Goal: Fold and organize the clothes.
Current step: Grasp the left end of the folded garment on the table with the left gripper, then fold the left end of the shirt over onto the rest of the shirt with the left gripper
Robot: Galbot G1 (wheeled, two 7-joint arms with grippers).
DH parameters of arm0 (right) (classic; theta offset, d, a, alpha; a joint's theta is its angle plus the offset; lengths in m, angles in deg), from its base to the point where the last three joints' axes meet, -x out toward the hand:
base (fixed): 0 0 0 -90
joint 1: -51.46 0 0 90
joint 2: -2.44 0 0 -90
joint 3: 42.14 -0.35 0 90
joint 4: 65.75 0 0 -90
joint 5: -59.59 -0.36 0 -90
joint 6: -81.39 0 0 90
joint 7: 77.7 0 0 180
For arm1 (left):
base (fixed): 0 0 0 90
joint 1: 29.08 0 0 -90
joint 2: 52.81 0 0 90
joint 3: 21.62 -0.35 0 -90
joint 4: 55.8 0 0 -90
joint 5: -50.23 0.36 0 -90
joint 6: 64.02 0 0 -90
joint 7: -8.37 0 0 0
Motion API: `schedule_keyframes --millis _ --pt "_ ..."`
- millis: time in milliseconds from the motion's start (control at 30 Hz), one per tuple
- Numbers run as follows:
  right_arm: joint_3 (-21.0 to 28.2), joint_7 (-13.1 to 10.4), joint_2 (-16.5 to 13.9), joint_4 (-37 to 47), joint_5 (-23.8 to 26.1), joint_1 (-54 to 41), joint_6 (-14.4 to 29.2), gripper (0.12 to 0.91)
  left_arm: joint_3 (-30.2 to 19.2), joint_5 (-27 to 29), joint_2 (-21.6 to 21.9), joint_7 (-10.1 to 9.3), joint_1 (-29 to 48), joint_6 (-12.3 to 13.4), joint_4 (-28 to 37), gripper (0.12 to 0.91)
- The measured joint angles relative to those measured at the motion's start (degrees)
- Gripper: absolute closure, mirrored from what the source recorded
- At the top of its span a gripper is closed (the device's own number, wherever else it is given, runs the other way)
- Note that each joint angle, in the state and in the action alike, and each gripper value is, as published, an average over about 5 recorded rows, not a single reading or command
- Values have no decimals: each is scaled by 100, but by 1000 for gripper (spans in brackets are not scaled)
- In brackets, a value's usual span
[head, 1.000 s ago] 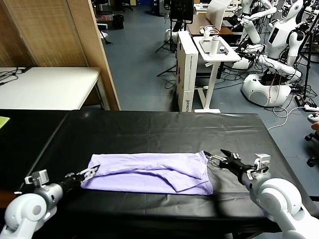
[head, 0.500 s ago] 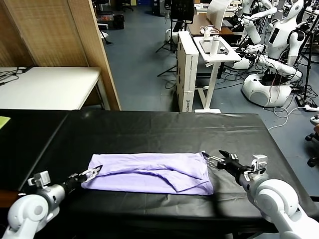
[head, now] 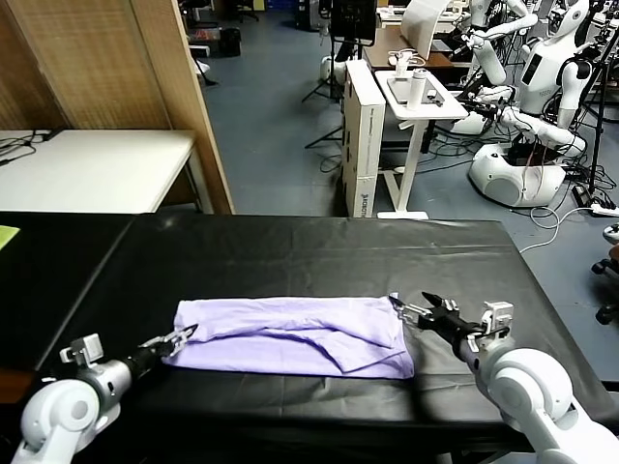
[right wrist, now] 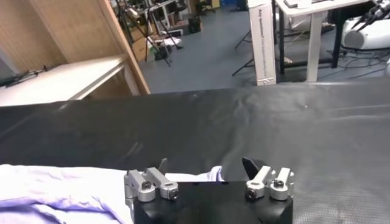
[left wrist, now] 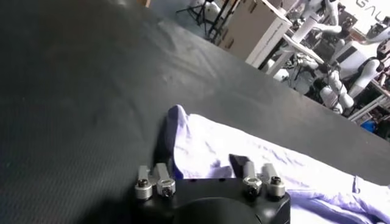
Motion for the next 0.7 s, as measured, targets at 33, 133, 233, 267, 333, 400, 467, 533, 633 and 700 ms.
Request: schedule_keyframes --millis 33,133,233,267,333,400,467,533,633,700 --pt "7 0 7 2 14 -3 2 118 3 2 -4 -24 0 -1 -17 769" --pt "12 1 27 4 44 2 8 118 21 83 -17 -94 -6 0 -97 857" --pt "-4 2 52 3 71 23 19 118 53 359 -14 -107 -40 3 -212 846" --pt "-11 3 60 3 85 32 25 118 69 499 -5 -96 -58 4 -257 847" --pt "-22 5 76 4 124 48 48 118 116 845 34 -65 -101 7 -348 851" --pt "-22 11 97 5 164 60 78 118 180 1243 100 -20 -154 8 -419 851" --pt "-11 15 121 9 194 69 105 118 258 1640 190 19 -216 9 -474 851" --pt "14 17 145 15 223 73 117 118 359 2015 308 53 -291 34 -521 851" --pt "69 17 175 20 260 76 127 118 565 2542 515 98 -439 264 -576 851" --pt "102 17 191 18 283 78 129 118 712 2882 638 127 -542 513 -608 851"
